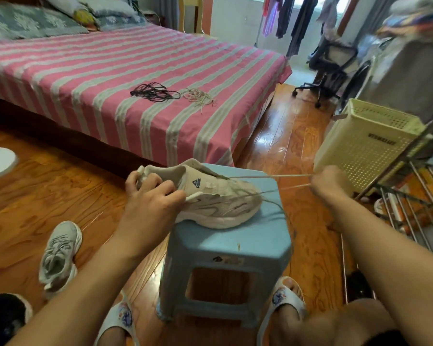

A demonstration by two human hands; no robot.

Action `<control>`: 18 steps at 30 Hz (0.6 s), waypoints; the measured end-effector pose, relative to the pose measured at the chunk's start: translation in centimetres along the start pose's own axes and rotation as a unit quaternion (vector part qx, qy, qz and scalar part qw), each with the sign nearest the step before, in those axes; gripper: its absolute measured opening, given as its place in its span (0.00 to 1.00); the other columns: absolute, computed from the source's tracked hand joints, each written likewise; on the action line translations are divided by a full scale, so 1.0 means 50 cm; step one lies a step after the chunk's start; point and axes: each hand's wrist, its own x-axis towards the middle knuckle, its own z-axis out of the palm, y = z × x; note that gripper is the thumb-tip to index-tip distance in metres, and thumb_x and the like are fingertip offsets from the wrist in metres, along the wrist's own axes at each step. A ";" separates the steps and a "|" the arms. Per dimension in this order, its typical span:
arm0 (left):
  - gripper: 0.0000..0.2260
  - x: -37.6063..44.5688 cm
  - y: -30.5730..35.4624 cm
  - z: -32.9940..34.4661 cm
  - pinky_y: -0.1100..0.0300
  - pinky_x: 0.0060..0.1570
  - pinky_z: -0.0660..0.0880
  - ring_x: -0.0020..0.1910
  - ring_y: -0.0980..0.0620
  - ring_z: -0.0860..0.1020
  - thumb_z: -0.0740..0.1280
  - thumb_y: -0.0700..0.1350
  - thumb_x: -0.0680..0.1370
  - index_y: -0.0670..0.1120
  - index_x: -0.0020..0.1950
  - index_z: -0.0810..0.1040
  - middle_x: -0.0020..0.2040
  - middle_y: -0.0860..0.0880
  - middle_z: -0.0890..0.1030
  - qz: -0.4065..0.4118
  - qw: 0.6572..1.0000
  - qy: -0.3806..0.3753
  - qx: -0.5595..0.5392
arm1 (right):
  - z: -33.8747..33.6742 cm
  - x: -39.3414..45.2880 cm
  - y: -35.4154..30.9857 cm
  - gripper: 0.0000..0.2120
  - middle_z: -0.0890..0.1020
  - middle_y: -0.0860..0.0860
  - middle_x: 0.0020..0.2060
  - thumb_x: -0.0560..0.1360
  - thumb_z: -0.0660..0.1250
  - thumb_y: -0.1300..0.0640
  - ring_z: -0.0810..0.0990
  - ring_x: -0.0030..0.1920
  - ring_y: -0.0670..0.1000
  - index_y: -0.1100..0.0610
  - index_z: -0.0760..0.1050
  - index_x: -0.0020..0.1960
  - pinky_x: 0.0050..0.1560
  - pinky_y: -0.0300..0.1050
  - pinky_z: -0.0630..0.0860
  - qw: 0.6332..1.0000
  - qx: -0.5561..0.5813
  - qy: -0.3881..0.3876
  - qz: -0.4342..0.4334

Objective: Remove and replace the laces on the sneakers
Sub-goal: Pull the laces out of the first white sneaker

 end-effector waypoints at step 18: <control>0.14 0.061 0.027 0.017 0.37 0.76 0.54 0.74 0.40 0.67 0.75 0.53 0.73 0.48 0.54 0.79 0.70 0.45 0.73 -0.040 0.995 -0.077 -0.042 | 0.000 -0.093 -0.160 0.18 0.77 0.42 0.53 0.80 0.68 0.56 0.75 0.49 0.42 0.52 0.77 0.70 0.53 0.36 0.67 0.813 -0.041 -0.312 -0.490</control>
